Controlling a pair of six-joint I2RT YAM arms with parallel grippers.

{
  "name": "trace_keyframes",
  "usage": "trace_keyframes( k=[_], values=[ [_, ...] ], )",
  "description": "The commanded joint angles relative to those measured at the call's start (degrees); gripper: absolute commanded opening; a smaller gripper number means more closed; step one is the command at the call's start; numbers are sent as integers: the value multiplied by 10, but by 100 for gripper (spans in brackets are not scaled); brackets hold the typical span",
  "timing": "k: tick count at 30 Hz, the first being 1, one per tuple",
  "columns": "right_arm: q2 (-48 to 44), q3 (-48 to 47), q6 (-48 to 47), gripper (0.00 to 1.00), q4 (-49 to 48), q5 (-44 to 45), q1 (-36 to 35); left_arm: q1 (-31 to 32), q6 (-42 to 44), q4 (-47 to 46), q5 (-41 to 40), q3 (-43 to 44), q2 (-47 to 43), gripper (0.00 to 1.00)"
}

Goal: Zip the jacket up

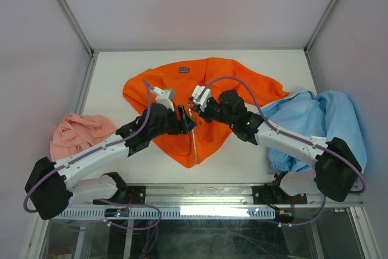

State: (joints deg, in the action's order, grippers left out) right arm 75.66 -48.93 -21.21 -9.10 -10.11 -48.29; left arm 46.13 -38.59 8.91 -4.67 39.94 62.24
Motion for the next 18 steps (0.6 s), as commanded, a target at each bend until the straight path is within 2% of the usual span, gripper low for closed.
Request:
trace_keyframes(
  k=[1,3,5,6,7,13,18],
  values=[
    [-13,-31,23,0,2,-25,-18,-1,28,-66,-24,33,24,59],
    [-9,-34,24,0,7,-22,-20,-1,36,-72,-21,39,36,41],
    [-5,-37,22,0,3,10,-18,-1,43,-63,-10,41,40,14],
    [-1,-42,20,0,2,35,-14,-1,45,-56,-1,37,39,3],
    [6,-54,19,0,2,57,-5,-1,46,-52,12,30,34,0],
    [89,-150,38,0,1,158,101,3,31,-14,86,-65,-25,0],
    [182,-245,57,0,4,179,180,3,-10,18,103,-132,-79,0]
  ],
)
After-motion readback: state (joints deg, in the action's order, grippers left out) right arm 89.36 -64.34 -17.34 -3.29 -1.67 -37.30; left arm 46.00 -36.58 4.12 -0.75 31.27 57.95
